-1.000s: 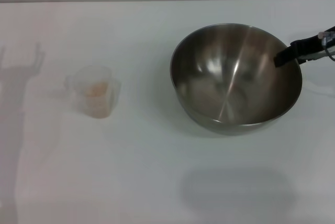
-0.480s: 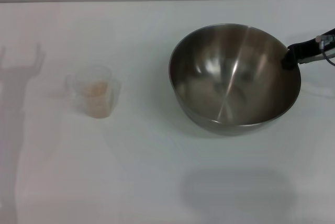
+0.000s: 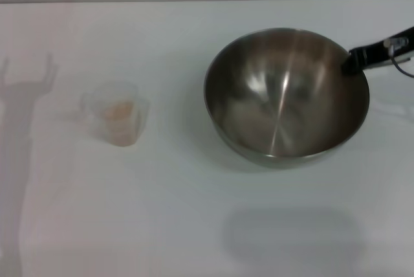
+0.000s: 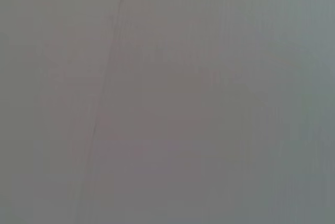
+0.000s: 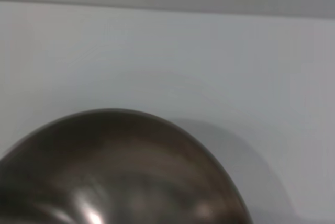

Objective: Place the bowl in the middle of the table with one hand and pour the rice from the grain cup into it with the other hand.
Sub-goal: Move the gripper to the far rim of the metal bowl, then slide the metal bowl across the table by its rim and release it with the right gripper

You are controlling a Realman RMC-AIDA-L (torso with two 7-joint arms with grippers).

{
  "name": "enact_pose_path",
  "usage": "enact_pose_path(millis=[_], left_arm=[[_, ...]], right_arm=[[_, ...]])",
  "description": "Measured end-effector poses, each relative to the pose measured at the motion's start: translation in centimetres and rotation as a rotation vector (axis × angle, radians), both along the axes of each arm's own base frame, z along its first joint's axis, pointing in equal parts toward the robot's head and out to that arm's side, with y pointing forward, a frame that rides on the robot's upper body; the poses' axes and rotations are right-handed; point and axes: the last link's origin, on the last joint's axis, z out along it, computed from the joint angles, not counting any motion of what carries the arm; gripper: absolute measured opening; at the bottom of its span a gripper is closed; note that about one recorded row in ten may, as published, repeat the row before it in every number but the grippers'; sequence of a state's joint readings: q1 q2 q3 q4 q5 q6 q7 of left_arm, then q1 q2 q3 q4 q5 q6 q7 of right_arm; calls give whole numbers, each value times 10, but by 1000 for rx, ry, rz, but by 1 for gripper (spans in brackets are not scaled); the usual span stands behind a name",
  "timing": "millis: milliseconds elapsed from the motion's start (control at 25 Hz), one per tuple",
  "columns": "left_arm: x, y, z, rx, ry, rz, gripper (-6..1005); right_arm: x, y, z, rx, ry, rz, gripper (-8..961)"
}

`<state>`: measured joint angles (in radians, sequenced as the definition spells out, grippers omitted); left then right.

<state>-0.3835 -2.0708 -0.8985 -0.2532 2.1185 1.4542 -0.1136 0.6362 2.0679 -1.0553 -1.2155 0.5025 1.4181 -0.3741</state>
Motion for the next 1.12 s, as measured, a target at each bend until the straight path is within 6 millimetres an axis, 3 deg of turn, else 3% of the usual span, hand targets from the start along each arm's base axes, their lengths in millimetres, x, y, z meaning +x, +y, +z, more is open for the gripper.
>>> enact_pose_path(millis=[480, 920, 1120], left_arm=[[1, 0, -1, -1, -2, -5, 863], [2, 0, 0, 2, -2, -9, 863], [2, 0, 0, 3, -2, -13, 863]], right_arm=[[-35, 8, -2, 28, 133, 191, 18], [-37, 9, -32, -71, 133, 183, 21], [-31, 8, -35, -87, 114, 160, 22]])
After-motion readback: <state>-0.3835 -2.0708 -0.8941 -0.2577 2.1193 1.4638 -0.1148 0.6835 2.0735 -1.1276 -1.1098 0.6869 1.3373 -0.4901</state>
